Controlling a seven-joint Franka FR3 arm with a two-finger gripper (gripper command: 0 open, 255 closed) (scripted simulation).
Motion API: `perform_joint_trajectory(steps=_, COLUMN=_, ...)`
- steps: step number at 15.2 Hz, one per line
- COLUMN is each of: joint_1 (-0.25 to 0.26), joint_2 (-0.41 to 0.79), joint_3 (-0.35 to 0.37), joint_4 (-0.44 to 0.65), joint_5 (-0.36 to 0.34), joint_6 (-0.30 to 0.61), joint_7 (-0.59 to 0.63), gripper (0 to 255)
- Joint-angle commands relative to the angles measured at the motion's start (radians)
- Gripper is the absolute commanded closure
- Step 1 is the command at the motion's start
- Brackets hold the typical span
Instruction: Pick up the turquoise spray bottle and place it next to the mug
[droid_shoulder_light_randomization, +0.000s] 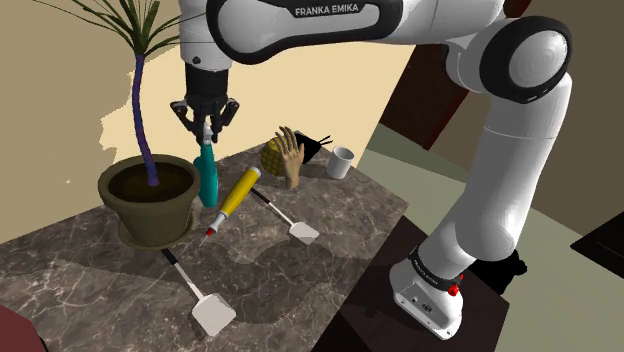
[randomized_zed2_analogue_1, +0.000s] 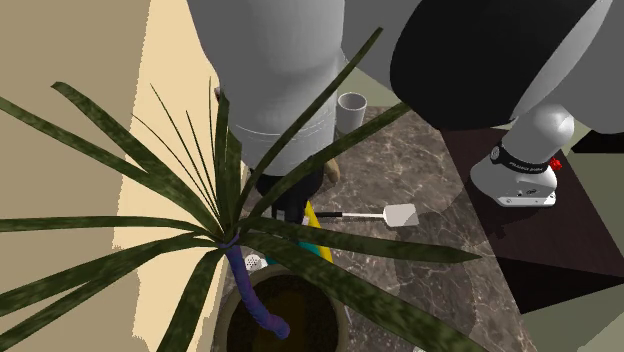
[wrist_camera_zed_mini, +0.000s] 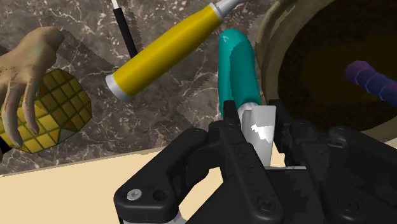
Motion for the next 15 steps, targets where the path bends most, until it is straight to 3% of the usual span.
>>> perform_joint_trajectory(steps=1, joint_1=0.001, joint_2=-0.006, joint_3=0.002, joint_4=0.021, joint_5=0.004, joint_6=-0.026, joint_7=-0.002, gripper=255)
perform_joint_trajectory(steps=15, joint_1=0.018, joint_2=-0.011, joint_3=0.01, joint_4=0.205, joint_5=0.012, joint_6=-0.212, joint_7=-0.012, gripper=255)
